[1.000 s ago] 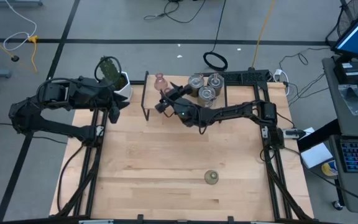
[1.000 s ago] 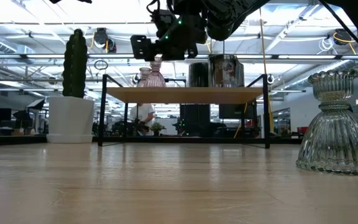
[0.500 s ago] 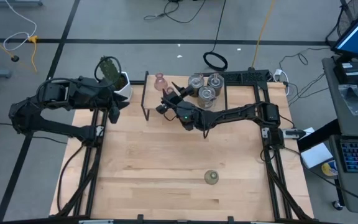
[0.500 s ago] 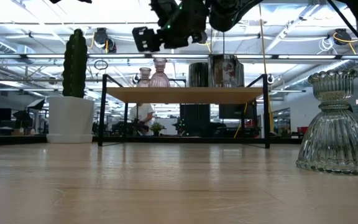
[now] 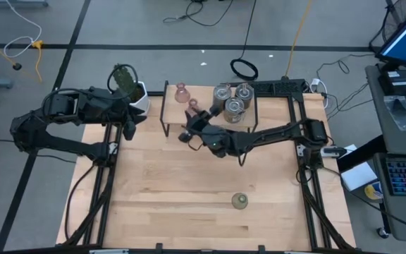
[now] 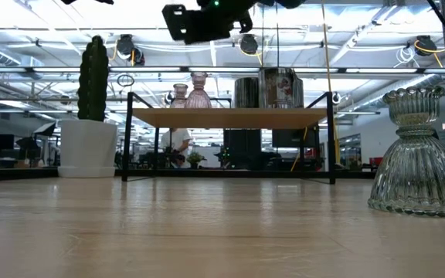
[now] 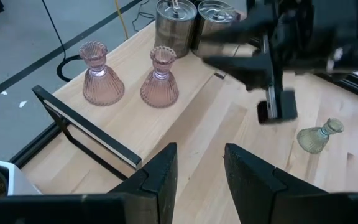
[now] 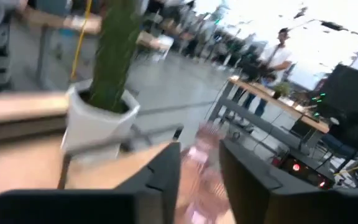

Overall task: Pick & Place candle stick holders
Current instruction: Put the purple glass candle holder on the shelf

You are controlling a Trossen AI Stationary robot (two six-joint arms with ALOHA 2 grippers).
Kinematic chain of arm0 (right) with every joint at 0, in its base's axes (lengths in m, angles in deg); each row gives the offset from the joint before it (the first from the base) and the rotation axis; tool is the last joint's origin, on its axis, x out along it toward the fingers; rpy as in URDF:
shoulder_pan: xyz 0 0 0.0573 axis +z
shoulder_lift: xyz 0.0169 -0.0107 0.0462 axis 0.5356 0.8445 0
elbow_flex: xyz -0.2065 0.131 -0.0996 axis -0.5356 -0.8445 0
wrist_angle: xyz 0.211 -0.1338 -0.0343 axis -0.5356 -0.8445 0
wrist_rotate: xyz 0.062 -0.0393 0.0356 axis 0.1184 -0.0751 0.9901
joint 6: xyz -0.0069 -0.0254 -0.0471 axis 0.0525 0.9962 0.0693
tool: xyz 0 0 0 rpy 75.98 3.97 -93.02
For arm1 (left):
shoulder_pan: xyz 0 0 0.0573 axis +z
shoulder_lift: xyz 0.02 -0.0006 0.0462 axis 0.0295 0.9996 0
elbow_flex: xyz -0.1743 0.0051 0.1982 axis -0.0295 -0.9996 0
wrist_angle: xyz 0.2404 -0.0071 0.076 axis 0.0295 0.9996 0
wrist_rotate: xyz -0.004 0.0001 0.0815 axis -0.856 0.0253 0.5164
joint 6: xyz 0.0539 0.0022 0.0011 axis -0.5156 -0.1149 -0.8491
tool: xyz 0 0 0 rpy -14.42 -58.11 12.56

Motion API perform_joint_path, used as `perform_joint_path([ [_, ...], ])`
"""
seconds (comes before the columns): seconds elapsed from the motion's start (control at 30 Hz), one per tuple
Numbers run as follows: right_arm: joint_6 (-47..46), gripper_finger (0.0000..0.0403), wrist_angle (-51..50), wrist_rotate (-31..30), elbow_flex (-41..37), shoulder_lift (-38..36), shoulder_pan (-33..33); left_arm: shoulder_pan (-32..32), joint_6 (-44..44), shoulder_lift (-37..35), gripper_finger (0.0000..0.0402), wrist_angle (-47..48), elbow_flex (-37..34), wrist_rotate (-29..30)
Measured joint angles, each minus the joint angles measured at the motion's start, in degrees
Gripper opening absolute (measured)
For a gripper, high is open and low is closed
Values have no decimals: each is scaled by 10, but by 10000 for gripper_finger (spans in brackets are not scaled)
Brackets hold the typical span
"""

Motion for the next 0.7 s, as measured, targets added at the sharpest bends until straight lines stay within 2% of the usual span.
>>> perform_joint_path([
  [0.23, -57, 8, -116, 58, -1, -36, 14, 0, -1, 0, 131, 5, 0, -3],
  [0.33, -91, 9, -153, 91, -1, -56, 17, 0, -4, 0, 131, 5, 0, -12],
  [0.53, -137, 2, -280, 94, -1, -135, 37, 0, -26, 7, 131, 0, 0, -14],
  [0.7, -184, 1, -416, 91, -5, -208, 53, 0, -70, 38, 131, -26, 0, -14],
])
